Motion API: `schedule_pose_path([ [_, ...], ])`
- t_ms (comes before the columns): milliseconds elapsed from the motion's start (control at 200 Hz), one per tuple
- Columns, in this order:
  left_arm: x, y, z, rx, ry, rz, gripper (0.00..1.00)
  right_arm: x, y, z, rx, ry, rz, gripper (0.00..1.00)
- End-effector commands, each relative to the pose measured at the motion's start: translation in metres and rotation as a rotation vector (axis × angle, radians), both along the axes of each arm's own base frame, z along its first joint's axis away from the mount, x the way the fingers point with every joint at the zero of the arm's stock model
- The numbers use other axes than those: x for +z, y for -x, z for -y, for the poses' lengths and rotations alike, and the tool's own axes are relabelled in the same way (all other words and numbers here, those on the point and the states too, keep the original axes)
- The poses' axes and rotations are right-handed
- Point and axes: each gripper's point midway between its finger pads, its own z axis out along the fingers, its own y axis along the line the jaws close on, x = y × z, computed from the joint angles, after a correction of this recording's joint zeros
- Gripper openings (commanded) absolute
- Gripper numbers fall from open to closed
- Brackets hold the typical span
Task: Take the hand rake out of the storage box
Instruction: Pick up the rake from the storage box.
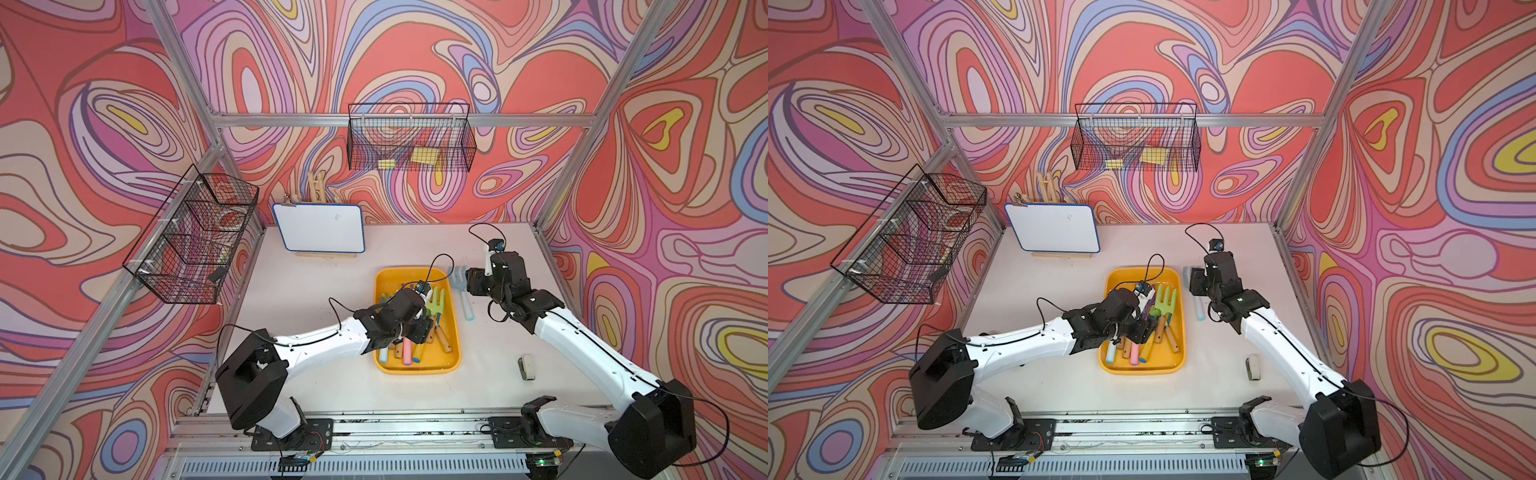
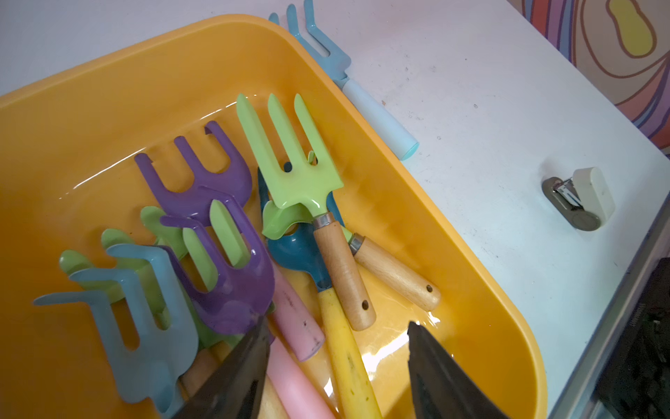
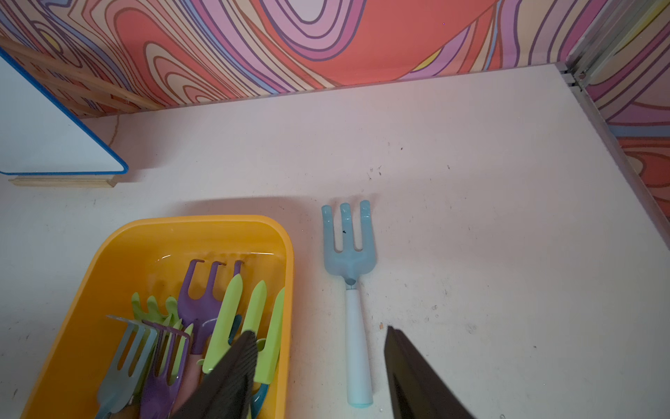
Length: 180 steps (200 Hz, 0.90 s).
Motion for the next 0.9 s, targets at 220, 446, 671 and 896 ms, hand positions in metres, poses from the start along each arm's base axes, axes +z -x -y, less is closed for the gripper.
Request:
schedule_pose_path([
  [220, -0.021, -0.006, 0.015, -0.01, -0.051, -0.015, 0.66, 0.01, 0.003, 0.014, -0.083, 0.0, 0.056, 0.61],
  [446, -0.036, -0.009, 0.018, -0.021, -0.082, -0.021, 0.66, 0.018, 0.01, 0.026, -0.134, -0.005, 0.098, 0.61],
  [671, -0.038, -0.01, 0.018, -0.019, -0.093, -0.013, 0.66, 0.017, 0.009, 0.025, -0.129, -0.011, 0.102, 0.61],
  [896, -0.049, -0.007, 0.027, -0.044, -0.098, -0.036, 0.64, 0.019, 0.01, 0.023, -0.119, -0.02, 0.11, 0.6],
])
